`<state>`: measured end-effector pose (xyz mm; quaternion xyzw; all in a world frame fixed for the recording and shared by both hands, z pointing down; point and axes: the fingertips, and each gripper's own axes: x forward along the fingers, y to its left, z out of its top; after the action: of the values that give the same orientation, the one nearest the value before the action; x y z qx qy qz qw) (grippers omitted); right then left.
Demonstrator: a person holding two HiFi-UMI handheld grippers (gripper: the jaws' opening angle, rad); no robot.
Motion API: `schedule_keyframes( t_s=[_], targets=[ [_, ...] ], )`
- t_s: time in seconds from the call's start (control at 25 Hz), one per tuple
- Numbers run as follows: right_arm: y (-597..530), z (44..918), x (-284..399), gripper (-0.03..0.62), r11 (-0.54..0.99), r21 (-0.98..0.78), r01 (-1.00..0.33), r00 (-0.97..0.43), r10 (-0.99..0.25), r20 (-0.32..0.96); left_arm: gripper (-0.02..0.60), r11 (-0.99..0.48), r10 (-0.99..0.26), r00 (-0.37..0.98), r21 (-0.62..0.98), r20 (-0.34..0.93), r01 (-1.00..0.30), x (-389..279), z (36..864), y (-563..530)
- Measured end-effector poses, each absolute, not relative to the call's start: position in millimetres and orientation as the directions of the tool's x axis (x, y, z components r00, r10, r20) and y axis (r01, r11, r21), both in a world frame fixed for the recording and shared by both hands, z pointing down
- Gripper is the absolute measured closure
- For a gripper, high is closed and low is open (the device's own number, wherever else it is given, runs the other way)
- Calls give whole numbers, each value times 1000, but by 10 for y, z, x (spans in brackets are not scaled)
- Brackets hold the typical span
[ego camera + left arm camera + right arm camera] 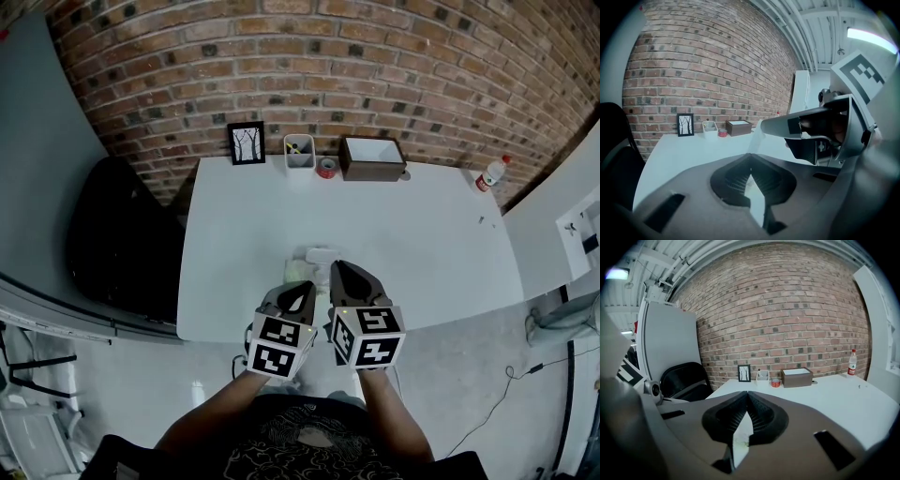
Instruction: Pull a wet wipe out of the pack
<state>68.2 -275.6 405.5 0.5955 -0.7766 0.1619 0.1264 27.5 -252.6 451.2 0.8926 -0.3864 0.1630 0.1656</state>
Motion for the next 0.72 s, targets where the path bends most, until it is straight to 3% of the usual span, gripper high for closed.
schedule_keyframes(
  t_s=[0.72],
  targets=[
    [-2319, 3645, 850, 577, 340, -103, -935, -356, -884, 303, 569, -563, -731, 565, 129, 383, -816, 373, 4221, -2205]
  ],
)
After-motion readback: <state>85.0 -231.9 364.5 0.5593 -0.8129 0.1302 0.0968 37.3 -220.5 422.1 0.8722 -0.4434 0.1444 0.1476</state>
